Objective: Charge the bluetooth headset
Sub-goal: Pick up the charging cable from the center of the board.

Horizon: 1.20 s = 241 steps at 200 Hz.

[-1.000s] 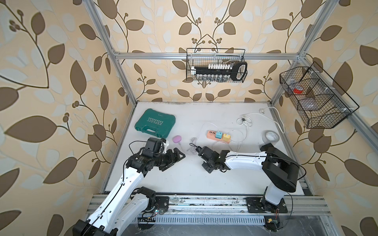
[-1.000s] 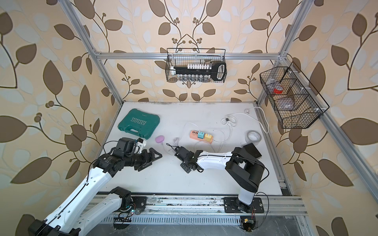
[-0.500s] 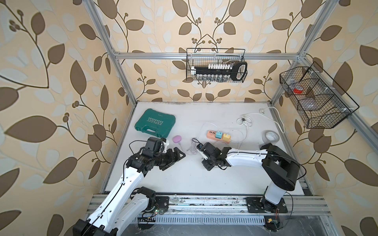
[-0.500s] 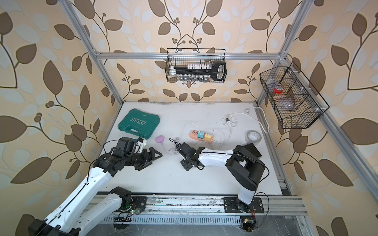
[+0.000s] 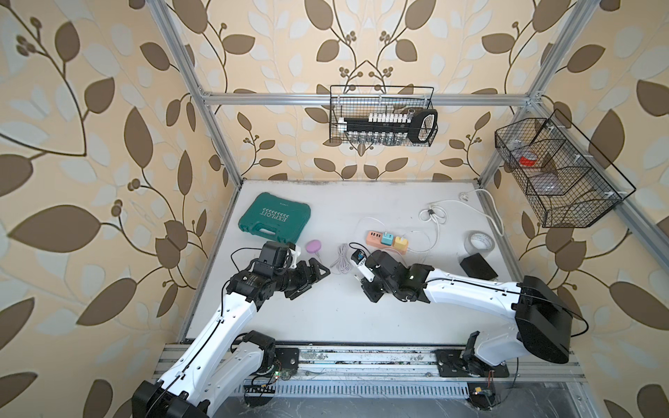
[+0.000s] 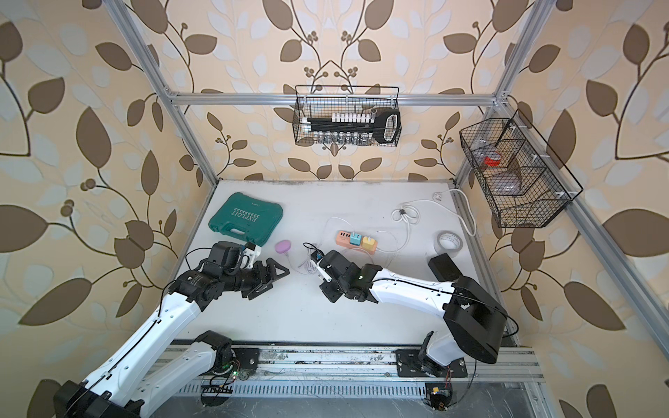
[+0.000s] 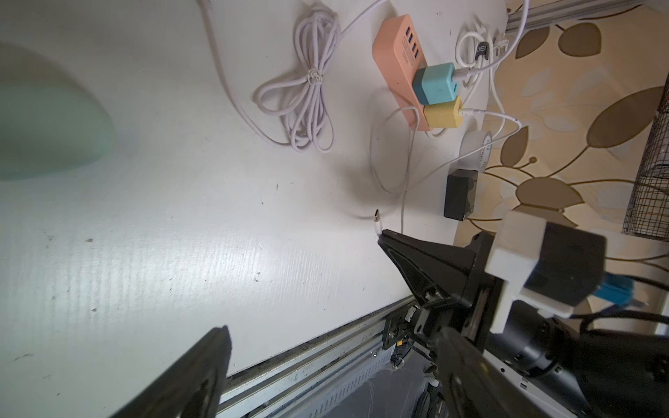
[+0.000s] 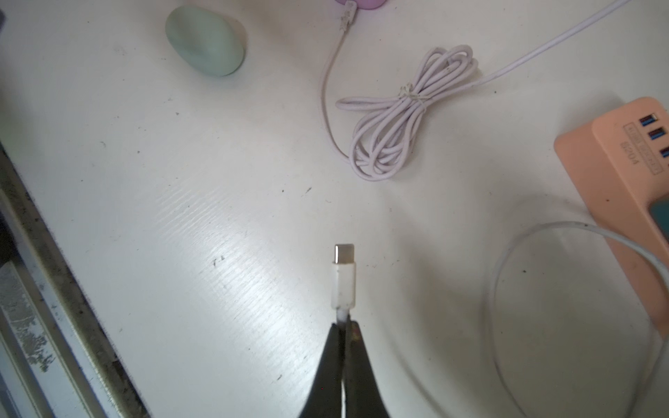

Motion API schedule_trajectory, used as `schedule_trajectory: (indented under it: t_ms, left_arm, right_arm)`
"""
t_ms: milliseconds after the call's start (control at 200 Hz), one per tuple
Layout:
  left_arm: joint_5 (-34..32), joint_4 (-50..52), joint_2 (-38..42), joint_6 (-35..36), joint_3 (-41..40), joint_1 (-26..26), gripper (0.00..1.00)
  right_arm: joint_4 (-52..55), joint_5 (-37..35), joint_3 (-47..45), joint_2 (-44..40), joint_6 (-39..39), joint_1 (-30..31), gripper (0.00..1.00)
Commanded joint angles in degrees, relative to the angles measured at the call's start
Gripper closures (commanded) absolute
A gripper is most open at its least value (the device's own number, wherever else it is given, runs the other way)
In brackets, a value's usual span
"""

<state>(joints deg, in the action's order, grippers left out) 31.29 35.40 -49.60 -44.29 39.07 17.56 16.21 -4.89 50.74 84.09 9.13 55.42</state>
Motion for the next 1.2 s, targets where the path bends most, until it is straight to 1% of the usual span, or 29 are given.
schedule_trajectory:
  t_ms: [0,95,230,240,445,555,695,825,950,1025,1070,1200]
  left_arm:
    - [3.2,-6.1,-3.2,-1.7,-0.9,2.7,0.12]
    - [1.6,-9.7,-6.8,-2.9,-0.6,6.5,0.16]
    - [1.6,-16.2,-12.1,-4.3,0.1,9.2,0.17]
    - [1.6,-16.6,-12.4,-5.6,0.3,9.4,0.17]
    - [-0.1,-19.7,-19.7,-6.8,4.4,14.3,0.19]
    - [-0.3,-22.1,-21.7,-8.0,4.9,16.1,0.2]
    - [-1.2,-24.0,-22.2,-8.9,5.1,17.7,0.21]
    - [-1.0,-25.7,-23.6,-9.5,5.3,18.6,0.31]
    - [-0.7,-26.7,-25.1,-9.8,6.1,19.5,0.48]
    - [-0.8,-27.0,-25.5,-9.8,6.5,19.7,0.54]
    - [-0.6,-27.0,-25.6,-9.8,6.7,19.8,0.6]
    - [-0.5,-27.2,-25.2,-9.7,6.9,19.9,0.76]
  right_arm:
    - [-1.3,0.3,-2.1,-3.0,-0.9,0.8,1.0]
    - [-2.2,0.2,-2.9,-5.1,-1.2,1.1,1.0]
    - [-3.1,0.3,-4.2,-8.0,-1.2,1.4,1.0]
    - [-3.2,0.3,-4.3,-8.1,-1.2,1.4,1.0]
    - [-4.0,0.1,-5.6,-10.1,-1.2,1.8,1.0]
    - [-4.3,-0.2,-6.1,-10.7,-1.0,1.8,1.0]
    - [-4.7,0.0,-6.6,-11.4,-1.0,2.1,1.0]
    - [-5.0,0.1,-7.0,-12.5,-0.7,2.3,1.0]
    - [-5.2,-0.2,-7.2,-13.5,-0.5,2.5,1.0]
    - [-5.1,-0.3,-7.3,-14.1,-0.5,2.6,1.0]
    - [-5.1,-0.4,-7.3,-14.2,-0.5,2.6,1.0]
    - [-5.1,-0.5,-7.9,-14.6,-0.5,2.7,1.0]
